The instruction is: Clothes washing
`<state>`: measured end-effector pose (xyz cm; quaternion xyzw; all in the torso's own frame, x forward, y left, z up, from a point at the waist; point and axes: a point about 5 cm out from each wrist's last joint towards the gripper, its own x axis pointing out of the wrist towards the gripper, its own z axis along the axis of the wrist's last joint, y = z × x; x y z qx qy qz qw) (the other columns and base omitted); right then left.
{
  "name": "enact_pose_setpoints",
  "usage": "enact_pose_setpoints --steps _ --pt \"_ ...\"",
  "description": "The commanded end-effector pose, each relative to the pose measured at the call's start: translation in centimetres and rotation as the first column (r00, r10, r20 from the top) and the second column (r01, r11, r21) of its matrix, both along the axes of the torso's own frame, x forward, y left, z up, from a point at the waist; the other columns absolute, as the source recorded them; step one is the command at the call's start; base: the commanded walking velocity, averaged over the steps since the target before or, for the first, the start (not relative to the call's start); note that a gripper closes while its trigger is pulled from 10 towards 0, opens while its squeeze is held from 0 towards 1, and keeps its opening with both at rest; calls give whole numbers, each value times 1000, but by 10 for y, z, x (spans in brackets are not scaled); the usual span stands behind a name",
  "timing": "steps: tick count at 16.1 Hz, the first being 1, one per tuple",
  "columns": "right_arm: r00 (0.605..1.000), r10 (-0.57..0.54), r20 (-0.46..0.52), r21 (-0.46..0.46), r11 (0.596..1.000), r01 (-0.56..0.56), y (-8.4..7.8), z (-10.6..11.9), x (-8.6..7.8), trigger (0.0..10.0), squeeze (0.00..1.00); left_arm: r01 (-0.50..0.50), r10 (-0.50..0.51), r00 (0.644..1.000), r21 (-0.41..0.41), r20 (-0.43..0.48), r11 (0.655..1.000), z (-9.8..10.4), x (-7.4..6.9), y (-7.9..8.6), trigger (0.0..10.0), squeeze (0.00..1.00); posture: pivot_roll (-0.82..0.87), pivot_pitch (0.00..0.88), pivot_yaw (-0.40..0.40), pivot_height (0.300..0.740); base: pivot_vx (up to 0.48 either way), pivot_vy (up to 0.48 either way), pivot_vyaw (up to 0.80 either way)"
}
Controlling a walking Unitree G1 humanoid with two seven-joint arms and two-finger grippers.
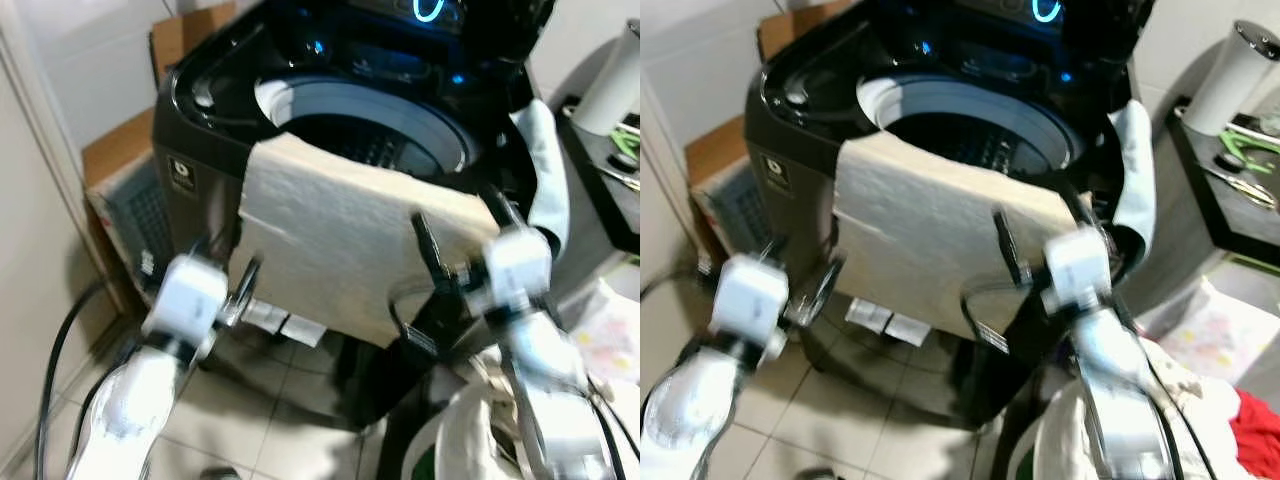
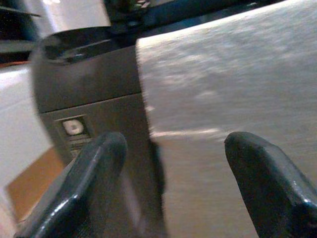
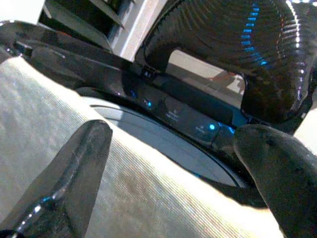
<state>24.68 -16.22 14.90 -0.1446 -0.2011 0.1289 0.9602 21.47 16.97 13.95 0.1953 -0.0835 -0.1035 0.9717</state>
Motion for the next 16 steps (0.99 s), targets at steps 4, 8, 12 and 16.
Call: enact_pose_setpoints --steps 4,8,12,16 --pt "983 -102 -151 -45 994 96 -12 -44 -1 10000 0 -15 14 1000 -32 -10 999 -22 1 -8 10000 0 192 0 -122 740 0 0 0" --pt "979 -59 -194 27 997 66 -5 -46 19 10000 0 50 -53 998 -123 -19 991 -23 8 -14 10000 0 186 0 -125 740 0 0 0" --pt "978 -32 -206 36 999 41 0 -46 24 10000 0 47 -51 998 -135 -22 990 -24 11 -14 10000 0 188 0 -129 740 0 0 0" --pt "976 -30 -218 47 998 41 -1 -44 32 10000 0 61 -64 998 -104 -29 993 -21 18 -14 10000 0 189 0 -130 740 0 0 -763"
